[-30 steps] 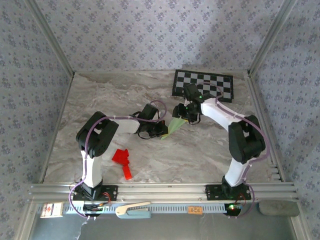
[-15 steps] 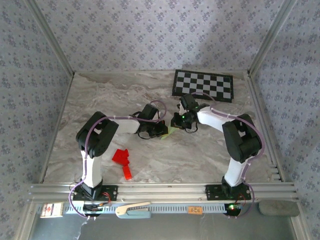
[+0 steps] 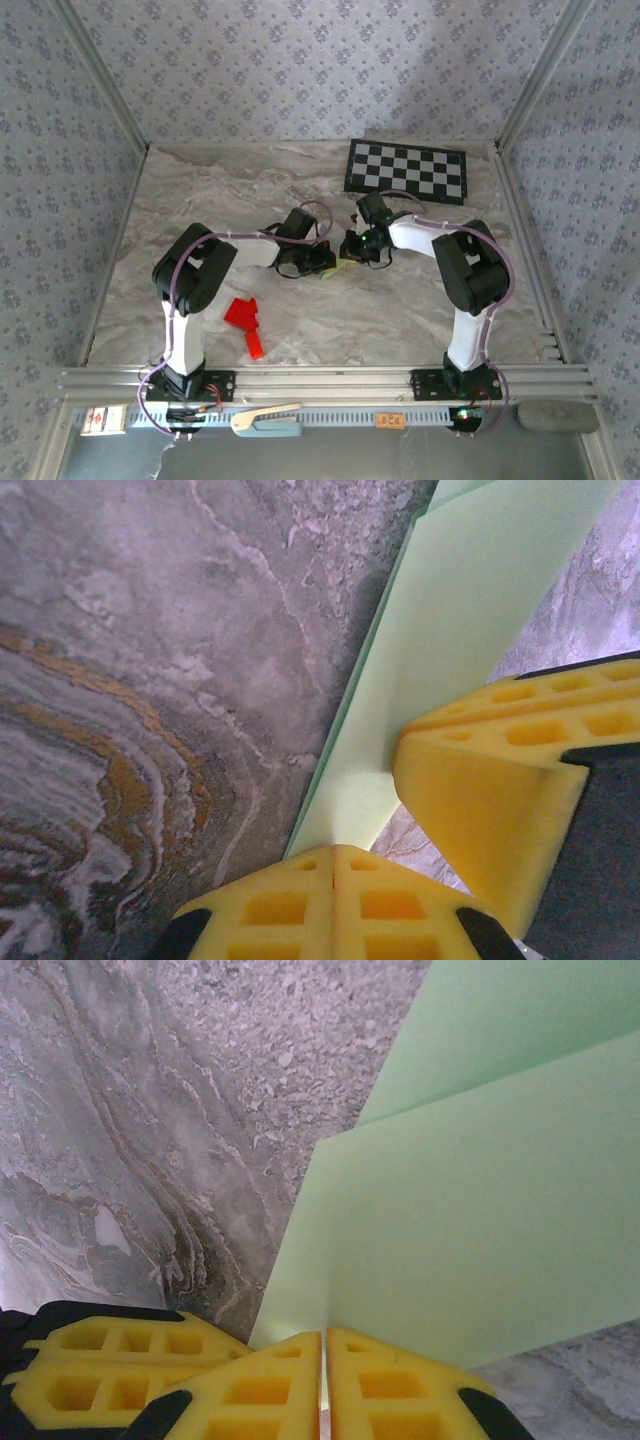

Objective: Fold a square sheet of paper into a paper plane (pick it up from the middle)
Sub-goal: Fold the wing for the fifth time at the center of the table.

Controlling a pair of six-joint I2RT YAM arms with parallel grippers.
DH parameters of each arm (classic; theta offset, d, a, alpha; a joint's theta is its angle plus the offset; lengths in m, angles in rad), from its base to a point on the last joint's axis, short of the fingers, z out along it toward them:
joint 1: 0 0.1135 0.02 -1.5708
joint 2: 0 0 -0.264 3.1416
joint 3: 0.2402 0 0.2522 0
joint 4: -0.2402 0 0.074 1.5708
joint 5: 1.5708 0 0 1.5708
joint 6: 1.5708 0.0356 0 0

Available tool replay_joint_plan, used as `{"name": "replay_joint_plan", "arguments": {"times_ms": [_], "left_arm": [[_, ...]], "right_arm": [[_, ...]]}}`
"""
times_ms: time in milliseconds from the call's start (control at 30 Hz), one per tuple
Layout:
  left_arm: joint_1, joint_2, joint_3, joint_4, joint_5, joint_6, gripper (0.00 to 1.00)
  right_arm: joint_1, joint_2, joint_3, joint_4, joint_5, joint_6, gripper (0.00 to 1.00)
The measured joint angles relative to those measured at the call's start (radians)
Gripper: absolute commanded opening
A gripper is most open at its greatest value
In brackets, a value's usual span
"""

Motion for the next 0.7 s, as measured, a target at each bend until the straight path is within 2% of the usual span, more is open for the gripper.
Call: {"name": "replay_joint_plan", "arguments": {"times_ms": [700], "left_arm": [[0.002,0.000,0.003,-0.010,-0.010,-0.015,0.00]], "right_arm": [[-0.057,0.059,0.025,0.002,-0.118,-0.027,0.12]]}}
